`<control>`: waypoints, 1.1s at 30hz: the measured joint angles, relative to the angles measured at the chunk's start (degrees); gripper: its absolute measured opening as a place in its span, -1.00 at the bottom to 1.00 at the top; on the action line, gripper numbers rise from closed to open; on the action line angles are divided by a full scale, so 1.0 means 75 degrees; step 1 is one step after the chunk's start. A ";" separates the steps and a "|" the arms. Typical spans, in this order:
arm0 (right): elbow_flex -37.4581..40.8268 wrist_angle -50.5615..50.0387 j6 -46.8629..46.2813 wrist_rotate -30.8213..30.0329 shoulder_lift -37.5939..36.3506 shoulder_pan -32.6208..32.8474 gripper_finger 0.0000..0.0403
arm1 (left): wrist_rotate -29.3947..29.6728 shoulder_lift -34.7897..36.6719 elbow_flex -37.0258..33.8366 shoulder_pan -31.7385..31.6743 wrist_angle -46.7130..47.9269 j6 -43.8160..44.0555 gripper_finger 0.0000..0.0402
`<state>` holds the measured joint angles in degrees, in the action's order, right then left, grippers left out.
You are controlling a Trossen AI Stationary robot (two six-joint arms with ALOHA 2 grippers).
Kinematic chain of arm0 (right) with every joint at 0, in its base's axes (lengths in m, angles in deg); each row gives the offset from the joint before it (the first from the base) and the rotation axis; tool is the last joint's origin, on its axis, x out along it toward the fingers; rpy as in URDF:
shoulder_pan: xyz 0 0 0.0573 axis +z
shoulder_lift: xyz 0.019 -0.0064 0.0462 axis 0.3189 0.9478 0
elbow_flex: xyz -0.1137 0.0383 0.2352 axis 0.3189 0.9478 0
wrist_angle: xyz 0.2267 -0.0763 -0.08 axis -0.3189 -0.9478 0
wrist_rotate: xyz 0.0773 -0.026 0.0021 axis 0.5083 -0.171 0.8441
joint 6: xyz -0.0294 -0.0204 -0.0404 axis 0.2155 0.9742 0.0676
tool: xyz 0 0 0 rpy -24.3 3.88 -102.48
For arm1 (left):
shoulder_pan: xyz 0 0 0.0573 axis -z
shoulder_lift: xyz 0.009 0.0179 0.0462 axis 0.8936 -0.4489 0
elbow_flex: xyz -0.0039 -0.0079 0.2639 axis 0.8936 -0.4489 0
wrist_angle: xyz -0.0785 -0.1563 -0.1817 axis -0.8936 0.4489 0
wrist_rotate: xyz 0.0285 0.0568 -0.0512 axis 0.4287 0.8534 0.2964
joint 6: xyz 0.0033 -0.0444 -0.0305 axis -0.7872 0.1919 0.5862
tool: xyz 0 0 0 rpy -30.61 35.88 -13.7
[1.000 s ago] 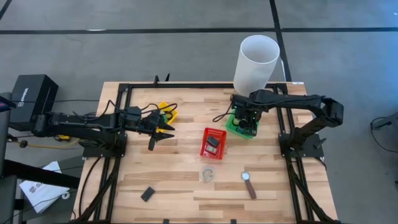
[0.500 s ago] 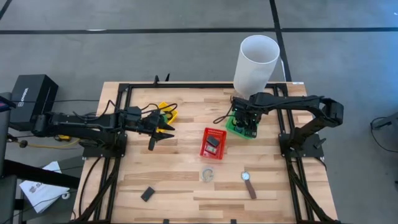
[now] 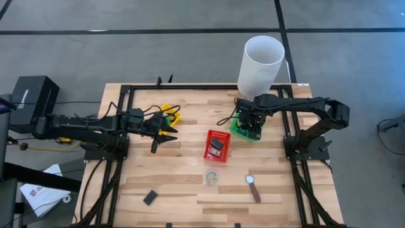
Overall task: Pick & Place Office items
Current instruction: Put the black hourglass into the green bin
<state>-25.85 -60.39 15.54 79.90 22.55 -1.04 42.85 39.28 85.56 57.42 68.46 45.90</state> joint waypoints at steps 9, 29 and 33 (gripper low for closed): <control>0.0000 0.0052 -0.0017 0.0003 0.0000 0.0000 -0.03 | 0.0000 0.0000 0.0000 -0.0001 0.0000 0.0000 -0.29; 0.0000 0.0372 -0.0154 -0.0008 0.0000 -0.0105 0.11 | 0.0000 0.0000 0.0000 -0.0001 -0.0003 0.0000 -0.29; 0.0003 0.0372 -0.0182 -0.0017 0.0000 -0.0105 0.43 | 0.0002 0.0000 0.0000 -0.0001 -0.0009 0.0000 -0.29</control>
<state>-25.83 -57.61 14.17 79.77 22.55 -1.83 42.86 39.28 85.56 57.41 68.39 45.90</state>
